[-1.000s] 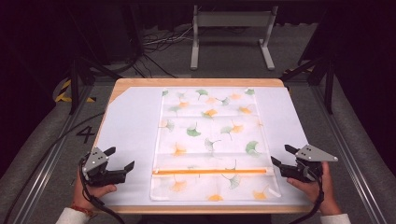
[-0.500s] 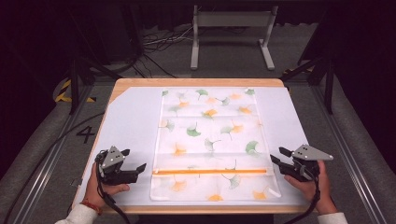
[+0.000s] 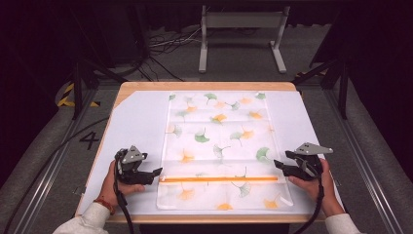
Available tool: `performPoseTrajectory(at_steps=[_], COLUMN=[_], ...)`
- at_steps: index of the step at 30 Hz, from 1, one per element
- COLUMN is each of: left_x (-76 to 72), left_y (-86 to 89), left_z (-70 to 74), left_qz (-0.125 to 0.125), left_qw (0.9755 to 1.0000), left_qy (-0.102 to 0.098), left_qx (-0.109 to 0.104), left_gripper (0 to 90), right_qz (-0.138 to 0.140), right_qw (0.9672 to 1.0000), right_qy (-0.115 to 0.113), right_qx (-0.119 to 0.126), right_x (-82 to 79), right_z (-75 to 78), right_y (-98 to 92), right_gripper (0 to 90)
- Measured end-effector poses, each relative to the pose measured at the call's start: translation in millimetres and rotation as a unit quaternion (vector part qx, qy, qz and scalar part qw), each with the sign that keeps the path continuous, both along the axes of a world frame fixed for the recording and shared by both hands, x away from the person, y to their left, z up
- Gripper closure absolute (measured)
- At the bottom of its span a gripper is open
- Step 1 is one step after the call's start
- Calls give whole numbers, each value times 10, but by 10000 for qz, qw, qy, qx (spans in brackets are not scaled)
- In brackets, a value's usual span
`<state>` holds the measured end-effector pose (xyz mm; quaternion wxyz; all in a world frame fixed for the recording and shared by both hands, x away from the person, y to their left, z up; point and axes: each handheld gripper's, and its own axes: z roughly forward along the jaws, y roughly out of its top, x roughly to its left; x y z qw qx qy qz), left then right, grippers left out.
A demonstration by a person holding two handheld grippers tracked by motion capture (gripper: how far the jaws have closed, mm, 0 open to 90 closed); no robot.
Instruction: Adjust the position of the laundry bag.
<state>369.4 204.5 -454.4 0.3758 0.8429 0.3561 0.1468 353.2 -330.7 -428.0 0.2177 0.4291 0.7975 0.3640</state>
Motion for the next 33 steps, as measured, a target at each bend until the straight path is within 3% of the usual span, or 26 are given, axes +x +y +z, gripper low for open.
performPoseTrajectory(at_steps=[6,9,11,13,16,18,21,24,27,33], left_x=[192,228,238,256,287,291,295,291,284,320], left_y=[-156,-229,-290,-322,-337,-330,-323,-324,-335,-351], left_z=[-12,-7,1,13,27,36,37,32,27,39], left_qz=[168,64,22,48,54,58,66,27,-14,-76], left_qw=[9996,9997,9996,9995,9995,9994,9995,9996,9997,9996], left_qy=[159,122,206,250,270,275,235,241,182,192], left_qx=[166,218,189,205,182,186,193,123,135,182], left_gripper=[244,278,299,323,443,486,705,837,883,889], right_qz=[-6,-12,-1,45,132,124,176,202,203,227], right_qw=[9995,9991,9990,9989,9988,9988,9987,9986,9984,9983], right_qy=[290,423,391,403,399,391,425,412,372,330], right_qx=[-80,-86,-236,-227,-242,-277,-239,-266,-374,-421], right_x=[182,218,221,218,215,215,217,214,204,206], right_z=[-74,-103,-99,-95,-89,-87,-82,-82,-76,-73], right_y=[79,108,145,163,182,187,186,194,220,222], right_gripper=[425,444,481,526,687,728,850,885,894,896])
